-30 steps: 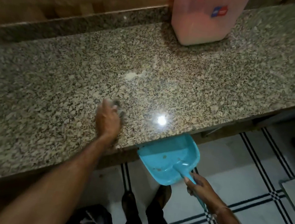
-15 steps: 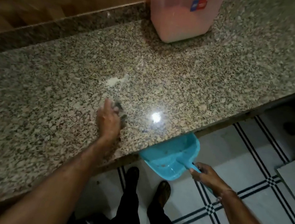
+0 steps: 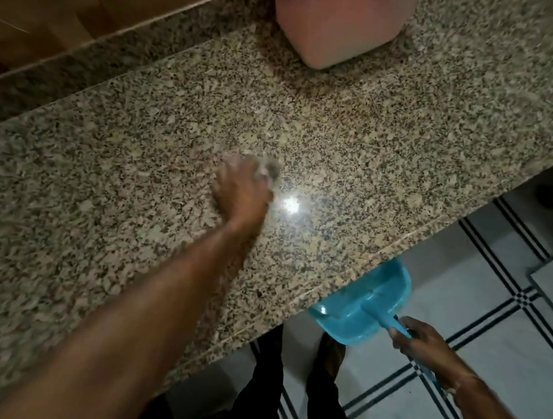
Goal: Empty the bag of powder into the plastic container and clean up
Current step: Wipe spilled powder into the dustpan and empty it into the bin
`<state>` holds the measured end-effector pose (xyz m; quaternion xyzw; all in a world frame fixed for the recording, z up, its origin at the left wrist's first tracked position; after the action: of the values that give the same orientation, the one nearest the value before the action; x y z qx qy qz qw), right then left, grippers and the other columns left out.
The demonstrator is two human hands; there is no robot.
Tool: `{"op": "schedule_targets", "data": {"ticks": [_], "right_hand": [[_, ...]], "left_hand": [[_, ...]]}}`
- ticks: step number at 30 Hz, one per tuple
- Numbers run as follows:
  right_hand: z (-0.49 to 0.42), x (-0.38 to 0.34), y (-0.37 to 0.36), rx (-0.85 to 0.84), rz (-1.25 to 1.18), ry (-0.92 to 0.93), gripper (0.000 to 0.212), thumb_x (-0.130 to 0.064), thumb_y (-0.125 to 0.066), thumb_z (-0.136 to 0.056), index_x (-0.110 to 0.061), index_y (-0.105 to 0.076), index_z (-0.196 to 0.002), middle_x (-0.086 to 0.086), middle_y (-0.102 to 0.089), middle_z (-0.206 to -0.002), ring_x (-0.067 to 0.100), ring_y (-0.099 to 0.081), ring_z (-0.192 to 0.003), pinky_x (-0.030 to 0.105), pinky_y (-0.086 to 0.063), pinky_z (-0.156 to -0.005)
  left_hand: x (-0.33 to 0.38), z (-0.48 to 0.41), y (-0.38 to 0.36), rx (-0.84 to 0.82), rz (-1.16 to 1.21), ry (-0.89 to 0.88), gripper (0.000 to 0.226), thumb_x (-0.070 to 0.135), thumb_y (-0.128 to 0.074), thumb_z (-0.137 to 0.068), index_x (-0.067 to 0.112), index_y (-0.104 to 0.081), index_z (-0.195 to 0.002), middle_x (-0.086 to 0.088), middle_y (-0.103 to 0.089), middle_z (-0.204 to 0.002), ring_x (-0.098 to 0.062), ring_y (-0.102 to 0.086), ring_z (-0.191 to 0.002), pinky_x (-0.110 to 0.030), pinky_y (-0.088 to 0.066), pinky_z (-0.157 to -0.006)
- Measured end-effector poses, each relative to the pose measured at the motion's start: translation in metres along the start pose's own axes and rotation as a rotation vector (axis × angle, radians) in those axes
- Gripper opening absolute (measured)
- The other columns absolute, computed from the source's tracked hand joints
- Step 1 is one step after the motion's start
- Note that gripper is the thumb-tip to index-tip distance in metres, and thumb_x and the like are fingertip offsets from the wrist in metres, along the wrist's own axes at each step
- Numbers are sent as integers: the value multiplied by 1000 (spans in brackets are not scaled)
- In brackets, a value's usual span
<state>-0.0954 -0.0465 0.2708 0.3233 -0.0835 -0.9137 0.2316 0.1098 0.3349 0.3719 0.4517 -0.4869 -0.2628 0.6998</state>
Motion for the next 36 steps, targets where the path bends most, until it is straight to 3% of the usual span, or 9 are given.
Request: {"op": "schedule_targets", "data": {"ticks": [3,5,8,13,21,25,29,31,36], "right_hand": [[6,-5,-7,29,-50,-7,23,-24,-66,-98,-4,-67,-88,2,-61,-71,15,-54,-70,23,-43,-63],[11,-10,-11,38,-99,-22,23,-28,-69,-96,-8,-66,-86,2,-60,-72,15,-53,-70,23,-43,-64],[14,-16,-13,81,-155,-19,31,-39,-74,-85,-9,-67,-86,0,-61,-70,13,-53,-68,21,-44,-62],[14,-9,-13,93,-164,-31,22,-27,-68,-97,-6,-67,-92,-1,-63,-71,13,-56,-71,22,-44,-67],[26,-6,-8,133,-172,-61,18,-28,-68,-97,-14,-67,-86,-2,-63,-70,13,-56,-71,25,-42,-66],[24,-8,1,142,-143,-56,18,-22,-68,-97,-12,-65,-82,-2,-61,-70,13,-53,-69,27,-41,-65],[16,-9,9,146,-167,-59,15,-18,-69,-96,-12,-65,-83,1,-64,-74,14,-53,-70,28,-41,-67],[13,-12,12,144,-171,-55,14,-20,-69,-96,-13,-66,-84,0,-64,-73,13,-54,-71,27,-42,-67],[10,-20,21,151,-171,-52,16,-20,-68,-97,-13,-66,-83,-2,-62,-71,12,-53,-69,24,-41,-64]], "left_hand": [[29,55,-18,-126,128,-173,26,44,-36,-100,34,-55,-115,9,-44,-114,-7,-33,-111,-29,-26,-93],[25,44,-17,-109,222,-199,26,49,-34,-100,35,-54,-110,10,-47,-108,-8,-44,-109,-31,-38,-93],[2,-25,3,59,236,-56,21,57,-27,-95,42,-42,-96,-3,-57,-107,-21,-63,-90,-43,-62,-74],[-22,-117,11,53,5,187,36,52,-37,-98,25,-59,-106,-10,-60,-112,-27,-59,-98,-48,-55,-85],[112,39,-51,-272,74,-432,39,56,-29,-96,29,-58,-98,7,-50,-96,-13,-48,-95,-35,-43,-87],[92,-22,-21,-59,160,-258,45,61,-25,-95,27,-54,-99,5,-50,-86,-19,-61,-83,-41,-60,-68],[66,-106,-6,67,-52,21,37,46,-38,-104,20,-54,-126,-13,-52,-126,-30,-49,-119,-45,-42,-104],[71,-119,-22,11,-143,87,45,49,-35,-104,17,-52,-130,-18,-49,-136,-34,-45,-126,-49,-34,-105],[141,-21,-71,-161,-47,-396,43,60,-37,-95,24,-62,-94,7,-60,-93,-13,-57,-87,-36,-44,-81]]}}
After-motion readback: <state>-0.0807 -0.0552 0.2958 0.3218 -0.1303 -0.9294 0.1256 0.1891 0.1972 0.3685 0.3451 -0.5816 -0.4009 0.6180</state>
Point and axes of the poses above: each hand's wrist, its own z-axis away from the middle knuckle, its own y-axis out of the back of the hand, x = y × z, the point moved 3 cm from there along -z, towards the middle knuckle
